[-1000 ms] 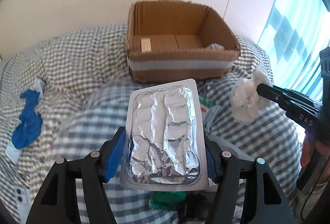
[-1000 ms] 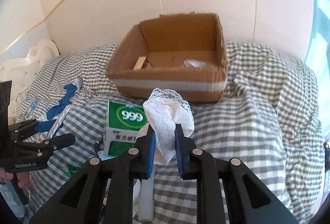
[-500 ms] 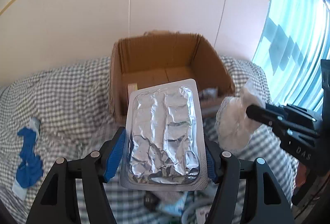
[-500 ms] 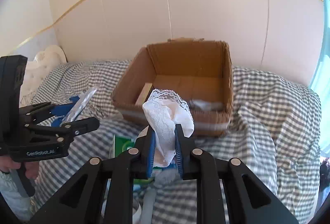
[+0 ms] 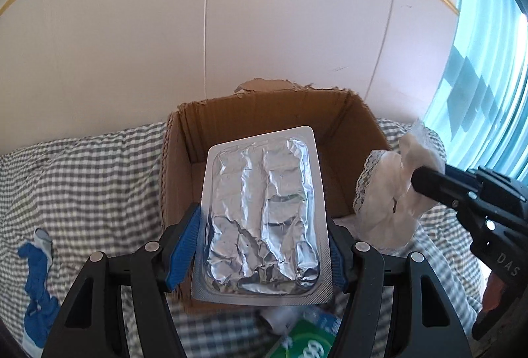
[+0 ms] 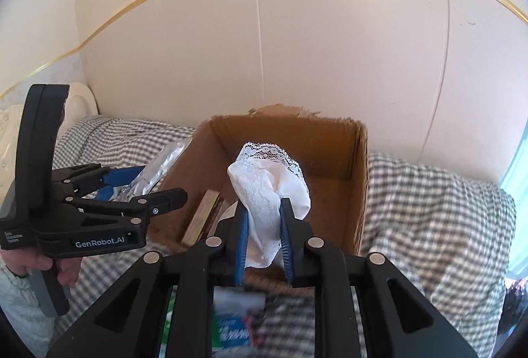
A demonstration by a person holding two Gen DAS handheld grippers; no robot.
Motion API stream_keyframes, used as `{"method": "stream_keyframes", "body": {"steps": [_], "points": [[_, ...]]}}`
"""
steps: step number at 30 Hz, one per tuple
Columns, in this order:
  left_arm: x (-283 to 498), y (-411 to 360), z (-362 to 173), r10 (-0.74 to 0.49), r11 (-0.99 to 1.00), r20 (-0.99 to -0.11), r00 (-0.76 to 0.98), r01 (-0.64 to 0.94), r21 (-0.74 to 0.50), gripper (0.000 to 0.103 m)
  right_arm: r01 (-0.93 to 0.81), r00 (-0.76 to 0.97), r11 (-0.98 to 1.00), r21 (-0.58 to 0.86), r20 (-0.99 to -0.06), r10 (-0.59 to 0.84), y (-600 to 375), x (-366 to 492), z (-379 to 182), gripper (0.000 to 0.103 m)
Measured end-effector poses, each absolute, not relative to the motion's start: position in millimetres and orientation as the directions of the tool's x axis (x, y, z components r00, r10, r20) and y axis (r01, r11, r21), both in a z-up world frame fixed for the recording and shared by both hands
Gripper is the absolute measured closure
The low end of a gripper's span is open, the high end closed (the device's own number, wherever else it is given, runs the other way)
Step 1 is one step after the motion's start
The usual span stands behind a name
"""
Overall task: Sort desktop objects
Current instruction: 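Carry the blister pack and white tissue into the cardboard box and release both, then grasp the green-and-white medicine box with the left gripper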
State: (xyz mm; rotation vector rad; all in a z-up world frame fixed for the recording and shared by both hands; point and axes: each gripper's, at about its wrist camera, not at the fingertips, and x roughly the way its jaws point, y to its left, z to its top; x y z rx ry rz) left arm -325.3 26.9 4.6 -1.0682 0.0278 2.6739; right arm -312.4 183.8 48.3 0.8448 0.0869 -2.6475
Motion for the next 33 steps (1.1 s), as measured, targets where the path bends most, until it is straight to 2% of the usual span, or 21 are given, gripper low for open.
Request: {"method": "stream_keyframes", "body": {"steps": [8, 14, 18, 19, 20, 22, 26, 27, 28, 29, 33], "points": [[-384.7, 43.3, -22.6, 0.240, -0.960, -0.699, -0.673, -0.271, -0.068, 0.035, 0.337, -0.758, -0.942, 0.002, -0.593, -0.272, 180.8, -384.4, 37.9, 0.086], [-417.4, 43.9, -55.9, 0.224, -0.963, -0.721, -0.656, -0.264, -0.059, 0.035, 0.312, -0.731, -0.950, 0.016, -0.634, -0.250, 183.6, -421.8, 9.2, 0.086], [-422.4, 44.2, -62.3, 0.233, -0.961, -0.713, -0.661, -0.271, -0.062, 0.033, 0.333, -0.715, -0.942, 0.049, -0.639, -0.286, 186.9, -432.1, 3.7, 0.085], [-423.5, 45.8, -63.2, 0.237, -0.959, -0.718, -0.655, -0.277, -0.063, 0.029, 0.331, -0.718, -0.942, 0.046, -0.635, -0.284, 187.6, -434.3, 4.4, 0.079], [-426.1, 46.3, -62.7, 0.239, -0.957, -0.720, -0.651, -0.282, -0.063, 0.028, 0.329, -0.725, -0.943, 0.042, -0.629, -0.281, 188.7, -435.2, 5.0, 0.065], [-426.7, 47.0, -62.7, 0.235, -0.957, -0.722, -0.651, -0.283, -0.056, 0.028, 0.319, -0.737, -0.946, 0.048, -0.615, -0.280, 192.6, -434.3, 6.2, 0.047], [-416.5, 43.7, -59.1, 0.236, -0.959, -0.726, -0.646, -0.277, -0.065, 0.028, 0.298, -0.746, -0.951, 0.087, -0.600, -0.289, 204.4, -431.3, 10.2, 0.046], [-412.6, 41.9, -56.7, 0.232, -0.961, -0.723, -0.651, -0.270, -0.065, 0.024, 0.292, -0.750, -0.952, 0.092, -0.596, -0.287, 206.8, -429.6, 11.4, 0.046], [-410.2, 39.6, -54.0, 0.220, -0.965, -0.719, -0.659, -0.254, -0.062, 0.011, 0.290, -0.751, -0.952, 0.097, -0.593, -0.289, 209.2, -427.1, 12.2, 0.046], [-403.6, 35.6, -50.7, 0.202, -0.972, -0.710, -0.674, -0.228, -0.060, 0.007, 0.288, -0.753, -0.952, 0.100, -0.590, -0.290, 211.3, -422.8, 12.6, 0.046], [-374.5, 20.0, -40.8, 0.212, -0.975, -0.704, -0.678, -0.196, -0.105, 0.007, 0.279, -0.752, -0.956, 0.093, -0.598, -0.278, 217.1, -399.6, 8.0, 0.046]]}}
